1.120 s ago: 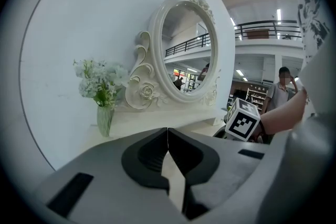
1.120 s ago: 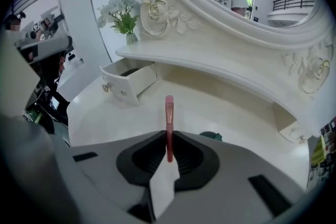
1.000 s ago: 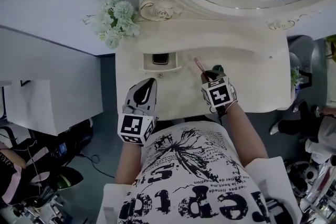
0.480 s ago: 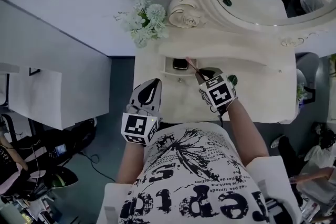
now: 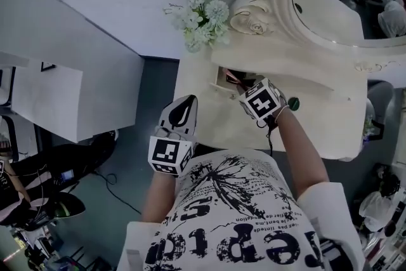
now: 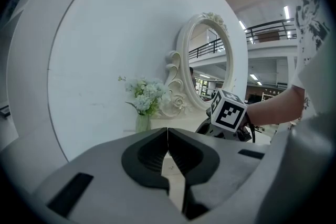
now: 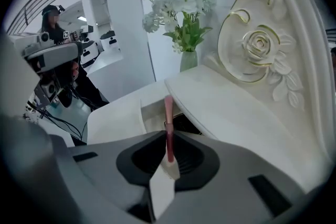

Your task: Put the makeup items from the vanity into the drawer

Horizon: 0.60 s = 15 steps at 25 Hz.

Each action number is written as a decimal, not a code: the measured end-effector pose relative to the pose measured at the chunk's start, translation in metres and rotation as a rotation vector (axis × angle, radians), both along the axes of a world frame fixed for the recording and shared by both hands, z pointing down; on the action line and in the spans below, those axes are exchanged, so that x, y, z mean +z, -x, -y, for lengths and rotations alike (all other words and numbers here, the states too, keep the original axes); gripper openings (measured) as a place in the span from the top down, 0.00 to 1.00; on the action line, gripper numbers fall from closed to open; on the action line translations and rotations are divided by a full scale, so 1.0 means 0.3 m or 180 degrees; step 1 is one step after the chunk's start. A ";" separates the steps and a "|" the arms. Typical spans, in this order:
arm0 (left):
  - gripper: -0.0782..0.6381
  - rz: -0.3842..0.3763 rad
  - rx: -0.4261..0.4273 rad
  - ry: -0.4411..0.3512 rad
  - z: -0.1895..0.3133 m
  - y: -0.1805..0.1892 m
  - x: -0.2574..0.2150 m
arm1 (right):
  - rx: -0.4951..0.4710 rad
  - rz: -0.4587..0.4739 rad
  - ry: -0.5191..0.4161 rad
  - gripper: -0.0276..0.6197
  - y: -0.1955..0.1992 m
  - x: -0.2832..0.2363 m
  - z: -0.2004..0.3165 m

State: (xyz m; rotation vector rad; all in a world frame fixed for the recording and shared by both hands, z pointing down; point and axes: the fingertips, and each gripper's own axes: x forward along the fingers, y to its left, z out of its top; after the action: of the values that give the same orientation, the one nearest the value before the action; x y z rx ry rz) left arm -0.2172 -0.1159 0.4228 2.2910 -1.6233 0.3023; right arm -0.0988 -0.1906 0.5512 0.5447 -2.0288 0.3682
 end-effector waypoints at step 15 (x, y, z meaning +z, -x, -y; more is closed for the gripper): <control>0.86 -0.0015 0.0016 0.0022 0.025 0.018 0.026 | 0.0420 0.0125 0.0080 0.79 -0.024 -0.014 0.028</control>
State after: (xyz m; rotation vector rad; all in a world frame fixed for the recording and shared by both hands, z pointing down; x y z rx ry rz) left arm -0.2225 -0.1234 0.4306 2.2894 -1.6120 0.3032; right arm -0.0915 -0.1991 0.5471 0.6625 -2.0285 0.4863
